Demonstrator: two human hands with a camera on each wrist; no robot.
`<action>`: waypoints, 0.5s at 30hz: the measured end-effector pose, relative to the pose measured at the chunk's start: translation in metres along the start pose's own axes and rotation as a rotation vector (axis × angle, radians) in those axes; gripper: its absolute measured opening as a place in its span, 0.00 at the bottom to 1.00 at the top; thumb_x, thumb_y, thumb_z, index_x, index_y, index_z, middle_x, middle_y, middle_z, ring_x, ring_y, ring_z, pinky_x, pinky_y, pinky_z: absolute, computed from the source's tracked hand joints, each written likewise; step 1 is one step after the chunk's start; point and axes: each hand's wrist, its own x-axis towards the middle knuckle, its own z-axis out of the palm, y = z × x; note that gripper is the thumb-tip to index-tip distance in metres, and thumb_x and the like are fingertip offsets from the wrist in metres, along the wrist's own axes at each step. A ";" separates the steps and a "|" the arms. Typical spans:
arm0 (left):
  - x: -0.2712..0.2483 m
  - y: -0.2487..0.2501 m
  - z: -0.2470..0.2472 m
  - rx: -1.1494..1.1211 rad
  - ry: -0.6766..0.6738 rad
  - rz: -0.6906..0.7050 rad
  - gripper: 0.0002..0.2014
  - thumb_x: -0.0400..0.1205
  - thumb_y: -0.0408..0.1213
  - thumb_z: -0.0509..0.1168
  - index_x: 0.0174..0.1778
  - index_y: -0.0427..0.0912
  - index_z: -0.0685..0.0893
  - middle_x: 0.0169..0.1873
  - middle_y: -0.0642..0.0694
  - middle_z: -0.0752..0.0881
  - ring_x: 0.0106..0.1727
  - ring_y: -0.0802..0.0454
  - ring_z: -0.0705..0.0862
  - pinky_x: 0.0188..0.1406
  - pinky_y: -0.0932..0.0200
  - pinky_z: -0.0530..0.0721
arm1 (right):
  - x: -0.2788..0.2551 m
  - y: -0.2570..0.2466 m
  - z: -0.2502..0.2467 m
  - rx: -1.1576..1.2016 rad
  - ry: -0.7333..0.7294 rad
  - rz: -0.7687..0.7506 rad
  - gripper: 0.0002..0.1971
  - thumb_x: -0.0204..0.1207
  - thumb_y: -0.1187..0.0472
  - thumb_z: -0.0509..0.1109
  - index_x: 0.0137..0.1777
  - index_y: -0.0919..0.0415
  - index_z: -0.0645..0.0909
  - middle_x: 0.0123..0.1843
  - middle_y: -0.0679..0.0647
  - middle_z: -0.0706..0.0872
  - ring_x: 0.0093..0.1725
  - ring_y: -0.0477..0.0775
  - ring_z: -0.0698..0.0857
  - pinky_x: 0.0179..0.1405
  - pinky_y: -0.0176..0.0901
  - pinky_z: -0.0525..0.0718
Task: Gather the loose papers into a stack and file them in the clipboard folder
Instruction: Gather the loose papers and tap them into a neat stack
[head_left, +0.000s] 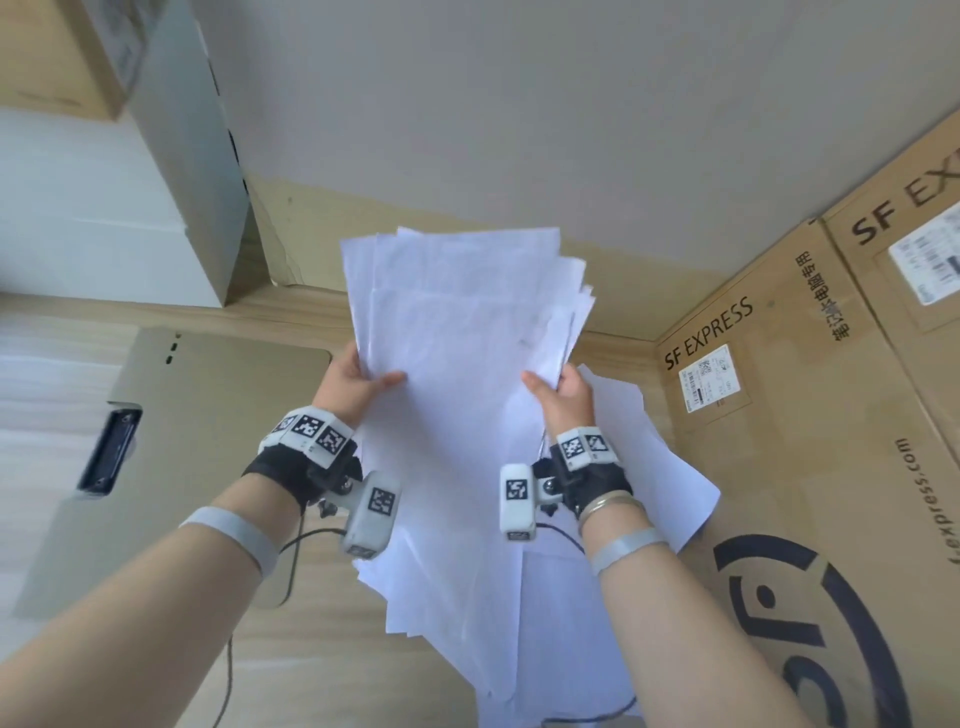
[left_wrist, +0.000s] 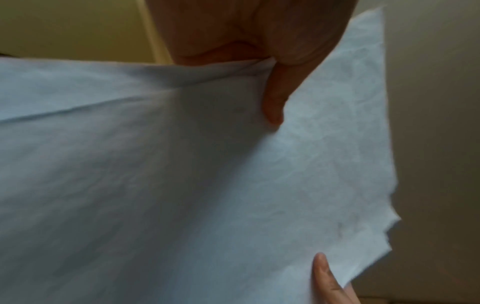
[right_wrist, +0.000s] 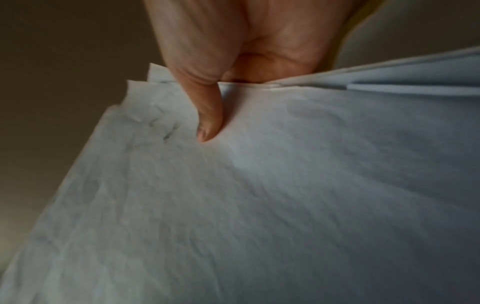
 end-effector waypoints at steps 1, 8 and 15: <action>-0.002 0.012 0.000 -0.048 -0.002 0.064 0.17 0.75 0.20 0.67 0.52 0.45 0.80 0.35 0.56 0.91 0.38 0.57 0.89 0.36 0.66 0.87 | 0.000 -0.017 -0.003 0.056 0.001 -0.050 0.08 0.72 0.72 0.71 0.48 0.60 0.82 0.46 0.55 0.87 0.38 0.40 0.85 0.44 0.30 0.83; -0.016 0.059 -0.001 -0.126 -0.051 0.273 0.15 0.68 0.36 0.72 0.48 0.56 0.81 0.40 0.62 0.90 0.44 0.69 0.87 0.54 0.65 0.85 | -0.008 -0.071 -0.010 0.260 -0.068 -0.205 0.13 0.70 0.74 0.73 0.43 0.53 0.81 0.38 0.40 0.89 0.38 0.34 0.87 0.46 0.32 0.83; -0.018 0.056 -0.018 0.003 -0.107 0.258 0.24 0.55 0.42 0.79 0.46 0.54 0.80 0.44 0.55 0.85 0.44 0.65 0.84 0.46 0.67 0.83 | -0.019 -0.037 -0.001 0.133 -0.177 -0.074 0.20 0.64 0.78 0.76 0.40 0.51 0.80 0.39 0.40 0.86 0.35 0.28 0.85 0.45 0.28 0.83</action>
